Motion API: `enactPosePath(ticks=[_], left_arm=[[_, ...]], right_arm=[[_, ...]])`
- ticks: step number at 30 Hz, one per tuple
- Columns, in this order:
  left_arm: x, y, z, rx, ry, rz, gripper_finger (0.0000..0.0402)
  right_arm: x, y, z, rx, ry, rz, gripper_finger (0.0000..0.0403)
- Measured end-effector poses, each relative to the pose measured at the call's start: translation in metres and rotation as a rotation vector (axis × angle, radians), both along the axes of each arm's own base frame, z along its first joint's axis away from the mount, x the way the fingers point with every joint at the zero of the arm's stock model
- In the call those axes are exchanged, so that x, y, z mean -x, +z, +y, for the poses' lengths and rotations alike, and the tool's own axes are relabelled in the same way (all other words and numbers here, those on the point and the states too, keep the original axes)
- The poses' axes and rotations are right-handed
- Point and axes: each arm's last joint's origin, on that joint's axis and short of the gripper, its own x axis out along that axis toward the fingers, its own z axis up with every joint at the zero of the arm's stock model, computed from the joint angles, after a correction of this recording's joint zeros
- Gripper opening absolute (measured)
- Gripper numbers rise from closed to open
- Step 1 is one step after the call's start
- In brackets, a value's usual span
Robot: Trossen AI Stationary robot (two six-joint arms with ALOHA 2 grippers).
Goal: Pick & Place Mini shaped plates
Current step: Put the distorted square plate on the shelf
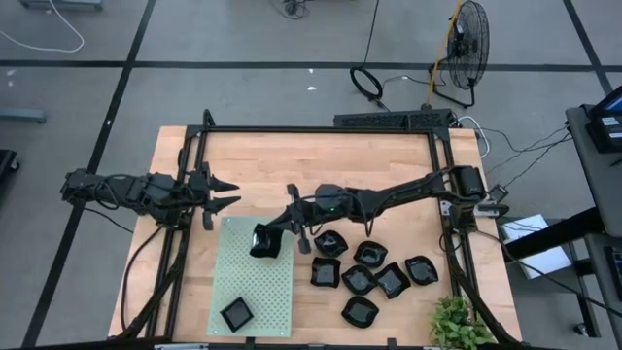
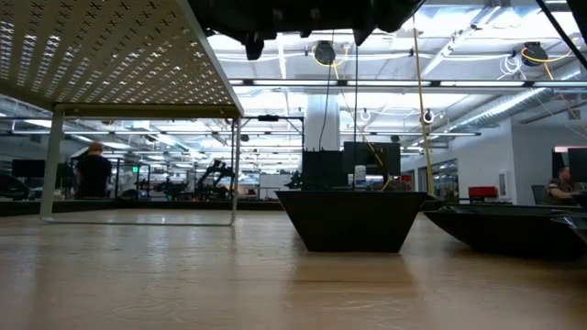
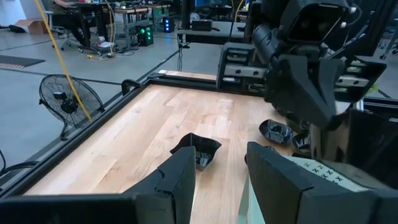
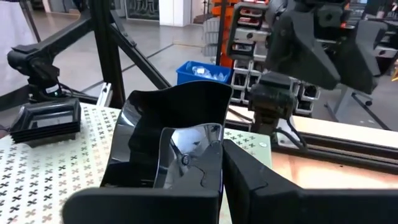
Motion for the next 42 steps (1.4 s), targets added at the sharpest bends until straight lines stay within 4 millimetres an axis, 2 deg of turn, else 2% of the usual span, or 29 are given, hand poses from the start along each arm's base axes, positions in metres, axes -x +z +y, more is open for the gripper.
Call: enactPosePath(ticks=[14, 27, 32, 37, 42], left_arm=[[0.0, 0.0, 0.0, 0.0, -0.001, 0.0, 0.015], [0.0, 0.0, 0.0, 0.0, -0.001, 0.0, 0.015], [0.0, 0.0, 0.0, 0.0, -0.001, 0.0, 0.015], [0.0, 0.0, 0.0, 0.0, -0.001, 0.001, 0.015], [0.0, 0.0, 0.0, 0.0, -0.001, 0.001, 0.015]], right_arm=[[0.001, -0.001, 0.008, 0.025, 0.02, -0.003, 0.0003], [0.001, -0.004, 0.008, 0.028, 0.02, 0.035, 0.0087], [0.005, -0.006, 0.017, 0.055, 0.046, 0.088, 0.0106], [0.016, -0.007, 0.034, 0.112, 0.096, 0.183, 0.0102], [0.02, -0.009, 0.045, 0.143, 0.124, 0.217, 0.0071]])
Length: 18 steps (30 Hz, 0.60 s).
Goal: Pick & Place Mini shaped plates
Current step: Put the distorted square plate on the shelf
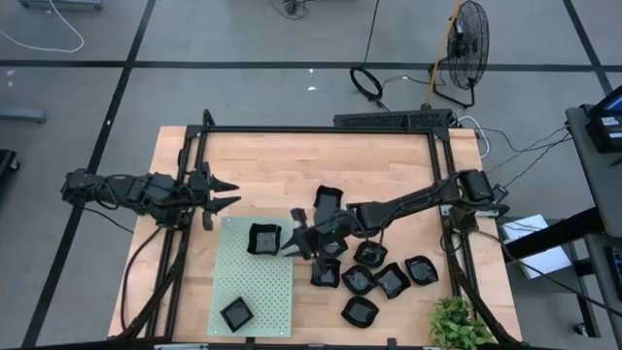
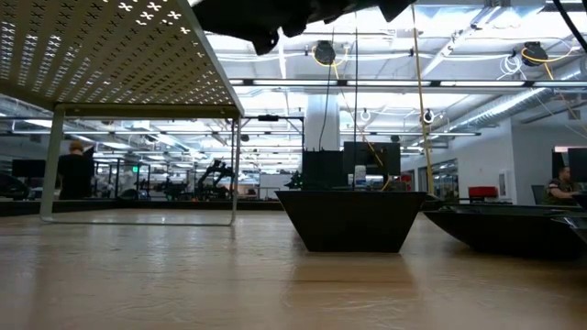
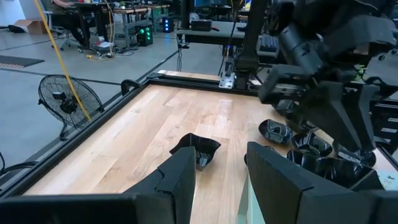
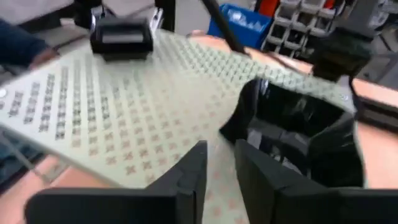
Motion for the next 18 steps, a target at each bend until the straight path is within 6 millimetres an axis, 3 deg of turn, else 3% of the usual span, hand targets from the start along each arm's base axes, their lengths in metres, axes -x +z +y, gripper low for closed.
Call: enactPosePath(ticks=[6, 14, 18], left_arm=[[0.0, 0.0, 0.0, 0.0, 0.0, -0.001, 0.015], [0.0, 0.0, 0.0, 0.0, 0.0, -0.001, 0.015], [0.0, 0.0, 0.0, 0.0, 0.0, 0.0, 0.015]], right_arm=[[-0.002, -0.018, -0.009, 0.093, -0.144, 0.083, 0.0006], [-0.007, -0.014, -0.026, 0.065, -0.19, 0.057, 0.0002], [-0.017, -0.024, -0.034, 0.031, -0.186, 0.002, 0.0001]])
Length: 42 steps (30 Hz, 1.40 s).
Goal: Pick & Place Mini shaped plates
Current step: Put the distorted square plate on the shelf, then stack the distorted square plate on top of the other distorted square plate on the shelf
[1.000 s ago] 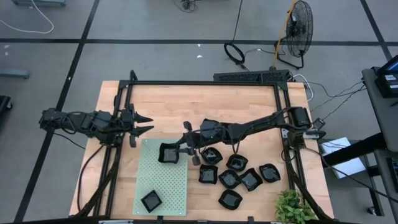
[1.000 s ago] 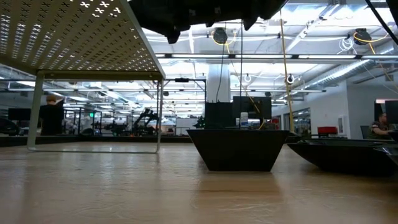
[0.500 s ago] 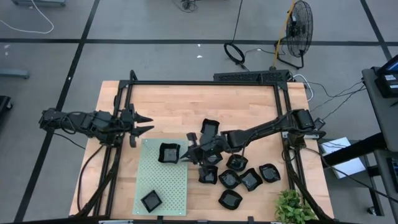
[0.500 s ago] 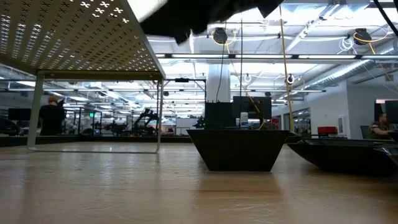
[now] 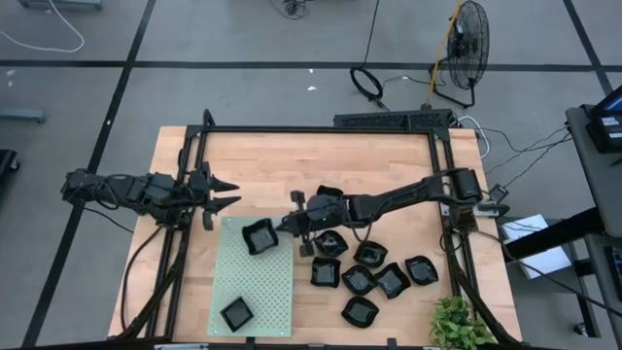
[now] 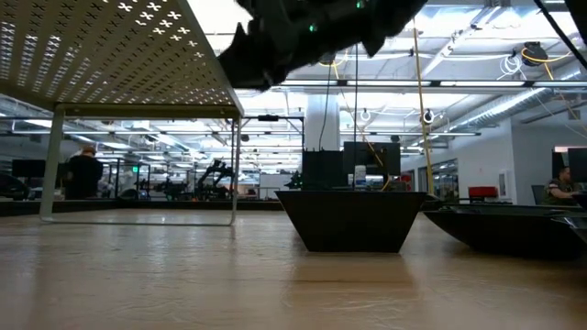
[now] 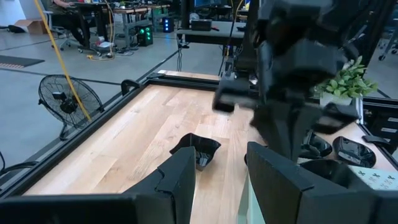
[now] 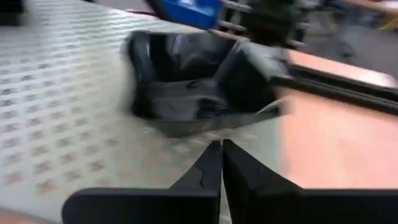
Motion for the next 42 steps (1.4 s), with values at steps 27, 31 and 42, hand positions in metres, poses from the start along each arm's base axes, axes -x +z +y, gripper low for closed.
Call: enactPosePath(ticks=[27, 31, 42], left_arm=[[0.0, 0.0, 0.0, 0.0, 0.0, 0.0, 0.015], [0.0, 0.0, 0.0, 0.0, 0.0, 0.0, 0.015], [0.0, 0.0, 0.0, 0.0, -0.001, 0.0, 0.015]], right_arm=[[0.041, -0.008, -0.041, 0.154, -0.591, 0.372, 0.0082], [0.052, -0.028, -0.056, 0.093, -0.68, 0.434, 0.0128], [0.103, -0.051, -0.066, -0.09, -0.858, 0.482, 0.019]])
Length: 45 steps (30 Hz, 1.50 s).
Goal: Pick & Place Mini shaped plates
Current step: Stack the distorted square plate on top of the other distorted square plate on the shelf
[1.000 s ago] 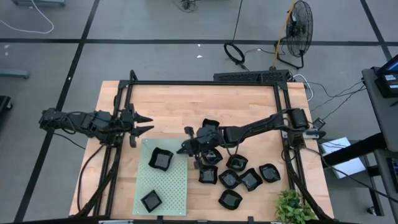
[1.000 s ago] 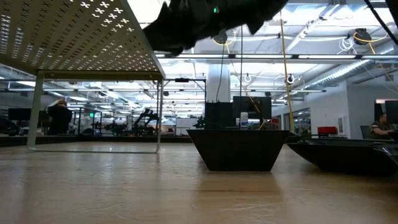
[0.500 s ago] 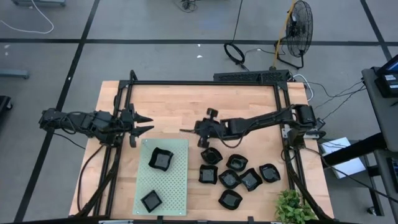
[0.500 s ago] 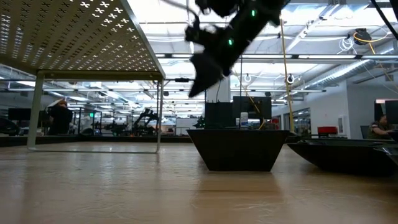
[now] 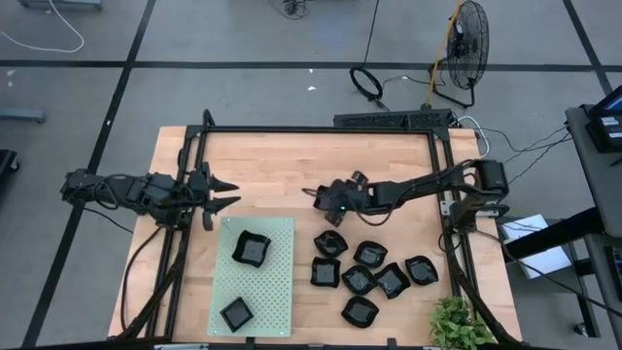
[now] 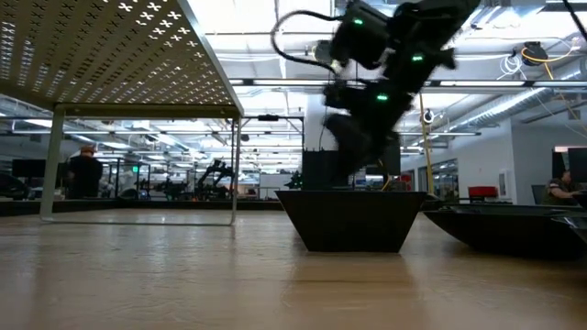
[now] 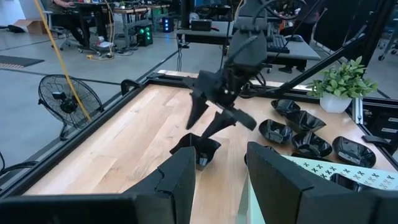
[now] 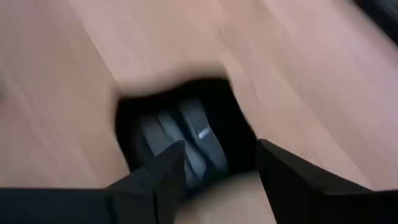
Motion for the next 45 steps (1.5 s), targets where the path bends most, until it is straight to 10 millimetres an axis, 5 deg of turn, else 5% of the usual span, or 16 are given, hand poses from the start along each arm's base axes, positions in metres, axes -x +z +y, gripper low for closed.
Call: enactPosePath(ticks=[14, 29, 38, 45], left_arm=[[0.0, 0.0, 0.0, 0.001, -0.005, -0.002, 0.015], [0.0, 0.0, 0.0, 0.001, -0.004, 0.0, 0.015], [0.0, 0.0, 0.0, 0.001, -0.004, 0.0, 0.015], [0.0, 0.0, 0.0, 0.001, -0.004, 0.0, 0.015]], right_arm=[[0.05, -0.024, -0.008, -0.135, -0.147, -0.304, 0.0185], [0.036, -0.041, -0.018, -0.247, -0.096, -0.369, 0.0185], [0.037, -0.041, -0.024, -0.106, -0.077, -0.321, 0.0185], [0.041, -0.022, -0.025, -0.008, -0.085, -0.345, 0.0185]])
